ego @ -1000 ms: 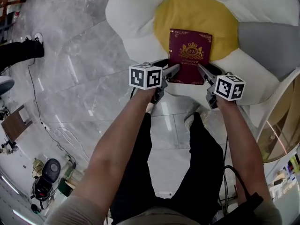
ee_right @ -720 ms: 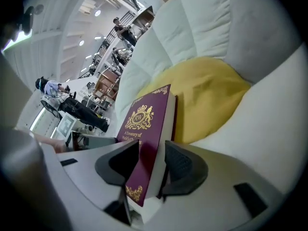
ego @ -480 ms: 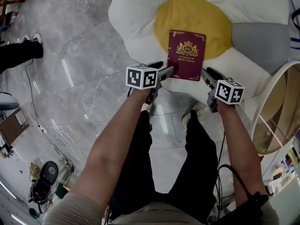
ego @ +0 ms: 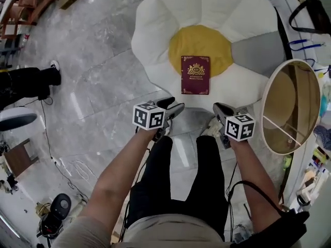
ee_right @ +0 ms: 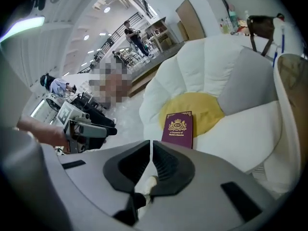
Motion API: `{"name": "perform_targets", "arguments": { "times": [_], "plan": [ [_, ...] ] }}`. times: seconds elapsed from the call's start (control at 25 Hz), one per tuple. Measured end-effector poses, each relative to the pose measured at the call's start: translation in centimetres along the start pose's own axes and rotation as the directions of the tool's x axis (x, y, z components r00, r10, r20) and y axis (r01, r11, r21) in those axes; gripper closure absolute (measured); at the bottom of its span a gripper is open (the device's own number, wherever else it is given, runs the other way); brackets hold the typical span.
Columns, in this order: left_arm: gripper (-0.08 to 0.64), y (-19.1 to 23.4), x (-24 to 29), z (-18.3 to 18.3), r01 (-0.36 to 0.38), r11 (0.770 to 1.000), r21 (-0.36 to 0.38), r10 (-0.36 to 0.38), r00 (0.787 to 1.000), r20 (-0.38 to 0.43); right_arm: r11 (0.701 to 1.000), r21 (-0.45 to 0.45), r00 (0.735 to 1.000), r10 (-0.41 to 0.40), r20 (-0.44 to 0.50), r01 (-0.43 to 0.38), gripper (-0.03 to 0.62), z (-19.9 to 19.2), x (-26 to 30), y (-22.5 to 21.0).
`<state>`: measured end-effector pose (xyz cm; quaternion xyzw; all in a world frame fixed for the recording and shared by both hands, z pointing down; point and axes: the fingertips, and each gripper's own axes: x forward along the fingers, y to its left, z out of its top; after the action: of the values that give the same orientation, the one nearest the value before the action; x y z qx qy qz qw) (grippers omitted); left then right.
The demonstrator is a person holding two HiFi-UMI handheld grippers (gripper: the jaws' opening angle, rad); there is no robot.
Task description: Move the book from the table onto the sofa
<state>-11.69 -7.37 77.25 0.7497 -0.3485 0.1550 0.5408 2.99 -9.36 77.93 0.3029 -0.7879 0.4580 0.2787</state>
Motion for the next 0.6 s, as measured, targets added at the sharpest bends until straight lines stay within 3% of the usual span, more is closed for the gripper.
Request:
{"name": "perform_targets", "arguments": {
  "times": [0.12, 0.4, 0.6],
  "plan": [
    [0.345, -4.9, -3.7, 0.3, 0.046, 0.998, 0.042, -0.046, 0.999, -0.002, 0.999, -0.040, 1.000, 0.014, 0.001, -0.014, 0.571, 0.2, -4.4, 4.4],
    [0.526, -15.5, -12.4, 1.5, 0.103, 0.977, 0.188, -0.107, 0.994, 0.012, 0.997, -0.068, 0.997, 0.036, 0.075, -0.031, 0.578, 0.9, -14.0, 14.8],
    [0.551, -21.1, -17.8, 1.7, 0.100, 0.947, 0.307, -0.101, 0.995, -0.014, 0.993, -0.109, 0.991, 0.052, 0.122, -0.038, 0.578, 2.3, -19.2, 19.9]
  ]
}}
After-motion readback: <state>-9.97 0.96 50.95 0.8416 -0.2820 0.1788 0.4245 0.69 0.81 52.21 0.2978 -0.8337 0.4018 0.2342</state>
